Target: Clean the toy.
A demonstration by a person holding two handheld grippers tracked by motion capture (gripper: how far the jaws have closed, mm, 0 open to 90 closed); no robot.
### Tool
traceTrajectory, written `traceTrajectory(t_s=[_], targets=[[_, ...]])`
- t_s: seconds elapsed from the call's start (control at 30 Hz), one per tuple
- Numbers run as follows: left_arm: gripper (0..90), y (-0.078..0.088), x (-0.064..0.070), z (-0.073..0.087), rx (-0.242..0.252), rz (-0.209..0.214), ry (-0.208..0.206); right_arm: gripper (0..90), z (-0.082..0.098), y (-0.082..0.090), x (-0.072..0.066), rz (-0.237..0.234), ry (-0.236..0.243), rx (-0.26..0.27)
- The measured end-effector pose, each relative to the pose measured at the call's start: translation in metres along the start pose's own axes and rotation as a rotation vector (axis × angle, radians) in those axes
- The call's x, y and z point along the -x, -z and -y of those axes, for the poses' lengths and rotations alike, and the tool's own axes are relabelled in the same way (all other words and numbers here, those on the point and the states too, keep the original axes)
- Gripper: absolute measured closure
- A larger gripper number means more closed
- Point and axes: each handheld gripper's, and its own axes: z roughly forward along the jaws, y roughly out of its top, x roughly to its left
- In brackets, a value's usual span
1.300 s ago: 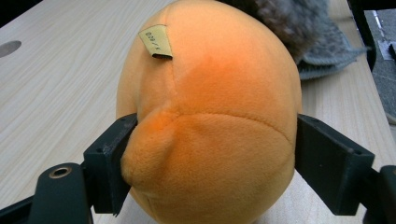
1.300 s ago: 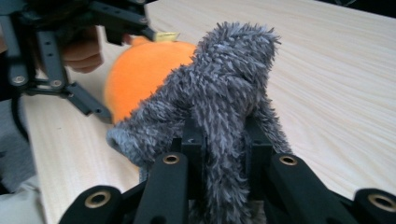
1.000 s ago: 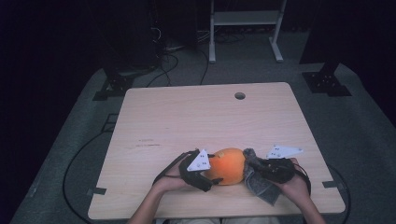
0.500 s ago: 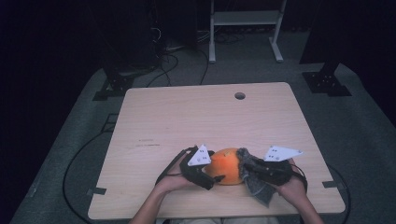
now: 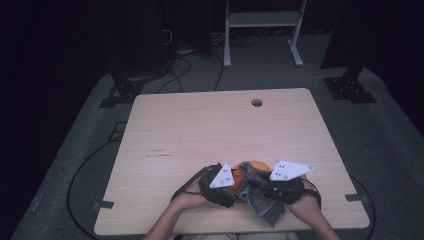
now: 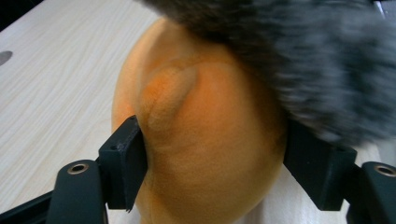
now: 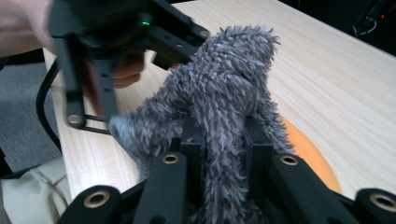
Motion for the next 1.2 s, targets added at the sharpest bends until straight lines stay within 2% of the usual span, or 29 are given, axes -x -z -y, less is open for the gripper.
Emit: traceTrajectory(t_s=[0.03, 0.2, 0.23, 0.27, 0.33, 0.37, 0.4, 0.47, 0.53, 0.6, 0.7, 0.73, 0.77, 0.83, 0.87, 0.97, 1.0, 1.07, 1.13, 1.2], targets=[[28.3, 0.000, -0.001, 0.001, 0.007, 0.005, 0.008, 74.3, 0.002, 0.002, 0.004, 0.002, -0.017, 0.004], [28.8, 0.001, -0.003, 0.003, 0.012, 0.023, 0.005, 74.3, 0.012, 0.012, 0.020, 0.098, -0.056, -0.023], [28.2, 0.001, -0.003, 0.003, 0.015, 0.021, 0.006, 74.3, 0.014, 0.013, 0.023, 0.087, -0.075, -0.027], [25.3, 0.001, -0.004, 0.002, 0.023, 0.013, 0.022, 74.4, 0.016, 0.012, 0.024, 0.074, -0.086, -0.023], [17.2, 0.000, -0.007, 0.000, 0.046, 0.003, 0.094, 74.6, 0.017, 0.011, 0.023, 0.074, -0.083, -0.027], [15.5, -0.001, -0.008, 0.000, 0.050, 0.006, 0.115, 74.6, 0.016, 0.010, 0.022, 0.069, -0.078, -0.031], [15.7, -0.001, -0.008, 0.000, 0.046, 0.007, 0.116, 74.6, 0.016, 0.010, 0.022, 0.063, -0.078, -0.034], [22.0, -0.001, -0.005, -0.001, 0.051, 0.003, 0.093, 74.2, 0.014, 0.011, 0.024, 0.038, -0.084, -0.059], [27.7, -0.001, -0.001, -0.003, 0.044, -0.009, 0.053, 74.4, 0.013, 0.014, 0.027, 0.027, -0.080, -0.073], [29.9, -0.001, 0.002, -0.004, 0.032, -0.007, 0.010, 74.8, 0.009, 0.018, 0.024, 0.023, -0.079, -0.062], [31.0, -0.001, 0.010, -0.006, 0.007, 0.014, -0.088, 74.7, -0.003, 0.019, 0.011, -0.015, -0.032, -0.010], [31.1, 0.000, 0.012, -0.007, -0.004, 0.014, -0.114, 74.7, -0.007, 0.018, 0.007, -0.020, -0.012, -0.010], [31.1, 0.001, 0.011, -0.006, -0.011, 0.016, -0.123, 74.7, -0.010, 0.016, 0.004, -0.016, 0.007, -0.019], [31.0, 0.002, 0.007, -0.004, -0.008, 0.032, -0.099, 74.8, -0.009, 0.012, 0.002, 0.030, 0.030, -0.034], [30.3, 0.003, 0.005, -0.004, -0.008, 0.040, -0.084, 75.0, -0.007, 0.010, 0.002, 0.040, 0.020, -0.041], [19.9, 0.003, 0.002, -0.006, 0.001, 0.039, -0.029, 75.1, 0.000, 0.004, 0.003, 0.033, 0.000, -0.041], [22.1, 0.003, 0.003, -0.006, 0.006, 0.035, -0.048, 75.1, 0.001, 0.004, 0.004, 0.028, -0.008, -0.036], [28.3, 0.004, 0.002, -0.004, 0.004, 0.038, -0.058, 75.0, 0.003, 0.007, 0.010, 0.010, -0.034, -0.029], [30.3, 0.005, -0.001, -0.001, -0.004, 0.041, -0.053, 74.9, 0.008, 0.010, 0.019, 0.024, -0.067, -0.026], [30.5, 0.005, -0.003, 0.002, -0.002, 0.043, -0.032, 74.9, 0.015, 0.012, 0.027, 0.041, -0.100, -0.033]])
